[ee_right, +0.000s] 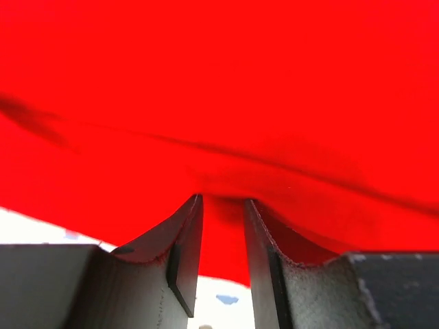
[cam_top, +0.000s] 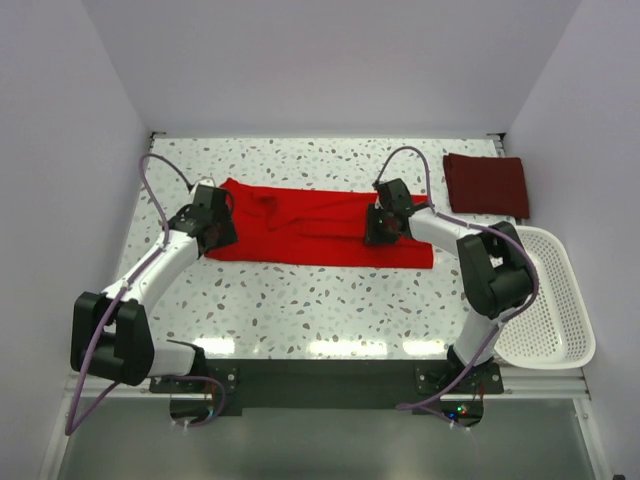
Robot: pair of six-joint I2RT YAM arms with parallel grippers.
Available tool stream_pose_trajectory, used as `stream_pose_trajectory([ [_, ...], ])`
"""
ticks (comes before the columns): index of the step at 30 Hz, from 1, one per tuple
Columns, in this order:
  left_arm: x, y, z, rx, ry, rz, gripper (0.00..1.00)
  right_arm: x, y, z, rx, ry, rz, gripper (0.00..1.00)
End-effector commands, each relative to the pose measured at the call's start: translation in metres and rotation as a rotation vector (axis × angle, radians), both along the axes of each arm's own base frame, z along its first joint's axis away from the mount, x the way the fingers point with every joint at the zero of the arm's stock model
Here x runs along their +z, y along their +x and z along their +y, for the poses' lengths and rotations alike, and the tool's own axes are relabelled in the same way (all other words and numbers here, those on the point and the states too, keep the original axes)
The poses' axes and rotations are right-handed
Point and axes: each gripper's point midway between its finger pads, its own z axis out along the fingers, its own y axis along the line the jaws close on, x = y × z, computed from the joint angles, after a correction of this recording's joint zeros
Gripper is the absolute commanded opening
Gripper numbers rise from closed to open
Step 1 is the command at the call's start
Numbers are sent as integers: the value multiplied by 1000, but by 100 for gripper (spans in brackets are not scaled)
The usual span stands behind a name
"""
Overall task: Fold and stack the t-shirts
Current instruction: Fold the tshirt
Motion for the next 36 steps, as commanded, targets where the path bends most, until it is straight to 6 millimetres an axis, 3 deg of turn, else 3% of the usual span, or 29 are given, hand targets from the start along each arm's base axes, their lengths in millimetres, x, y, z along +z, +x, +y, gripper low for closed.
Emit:
stream_pose_trajectory([
  [1, 17, 19, 0, 17, -11, -106, 59, 18, 44, -9, -41, -83, -128, 34],
  [5, 8, 16, 1, 13, -4, -81, 59, 21, 69, -28, -94, -151, -133, 36],
  [9, 6, 15, 2, 12, 4, -71, 59, 28, 93, -63, -198, -162, -132, 38],
  [12, 4, 16, 0, 10, -13, -65, 59, 38, 86, -70, -211, -88, -116, 40],
  [14, 1, 20, -1, 16, -30, -54, 60, 60, 81, -66, -195, -42, -159, 43],
  [16, -5, 24, 0, 30, -65, -31, 60, 60, 65, -62, -181, -1, -144, 45],
  [17, -8, 26, 1, 36, -79, -17, 60, 72, 60, -61, -180, 25, -167, 47],
  [24, -38, 32, 18, 103, -123, 88, 62, 31, 13, -75, -225, 57, -66, 54],
  [29, -65, 25, 38, 167, -79, 168, 60, 3, 0, -86, -280, 52, 2, 54],
  [32, -81, 13, 42, 177, -59, 236, 52, -14, -8, -96, -316, 35, 53, 54],
  [36, -98, -14, 47, 200, -29, 334, 28, -31, -24, -111, -374, 39, 128, 53],
])
